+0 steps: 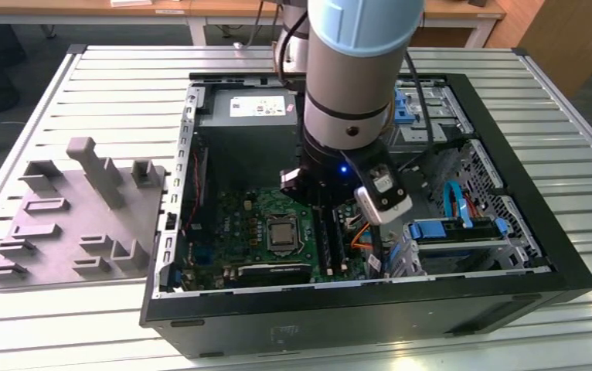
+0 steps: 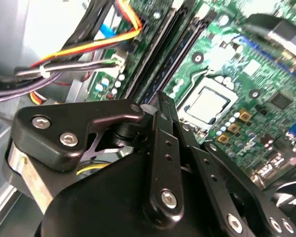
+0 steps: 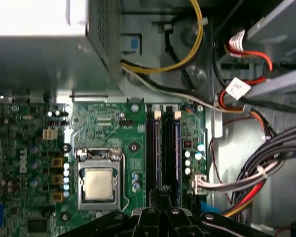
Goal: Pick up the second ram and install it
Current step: 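Press down the second ram until it locks into place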
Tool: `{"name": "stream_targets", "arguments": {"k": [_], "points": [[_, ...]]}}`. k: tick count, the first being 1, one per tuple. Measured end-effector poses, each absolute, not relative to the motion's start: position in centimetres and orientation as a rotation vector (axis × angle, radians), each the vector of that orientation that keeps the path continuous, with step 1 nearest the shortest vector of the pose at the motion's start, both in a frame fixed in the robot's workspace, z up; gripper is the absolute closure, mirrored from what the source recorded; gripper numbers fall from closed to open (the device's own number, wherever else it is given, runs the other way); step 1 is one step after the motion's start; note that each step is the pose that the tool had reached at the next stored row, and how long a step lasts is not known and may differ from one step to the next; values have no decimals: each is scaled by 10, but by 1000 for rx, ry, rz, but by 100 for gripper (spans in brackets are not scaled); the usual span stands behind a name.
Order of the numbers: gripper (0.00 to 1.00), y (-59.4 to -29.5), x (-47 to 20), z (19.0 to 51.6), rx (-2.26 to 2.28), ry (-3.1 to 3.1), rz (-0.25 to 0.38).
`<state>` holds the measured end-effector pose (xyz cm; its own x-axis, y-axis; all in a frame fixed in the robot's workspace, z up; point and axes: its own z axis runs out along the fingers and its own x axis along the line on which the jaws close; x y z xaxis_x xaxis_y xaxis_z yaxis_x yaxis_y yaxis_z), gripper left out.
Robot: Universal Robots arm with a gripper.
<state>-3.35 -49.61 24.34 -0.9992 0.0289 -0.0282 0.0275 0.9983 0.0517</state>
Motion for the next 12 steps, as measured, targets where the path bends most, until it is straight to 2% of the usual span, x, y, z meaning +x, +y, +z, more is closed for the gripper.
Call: {"name": "stream_targets", "arguments": {"k": [12], "points": [[89, -513, -29, 243, 45, 3121, 71]]}}
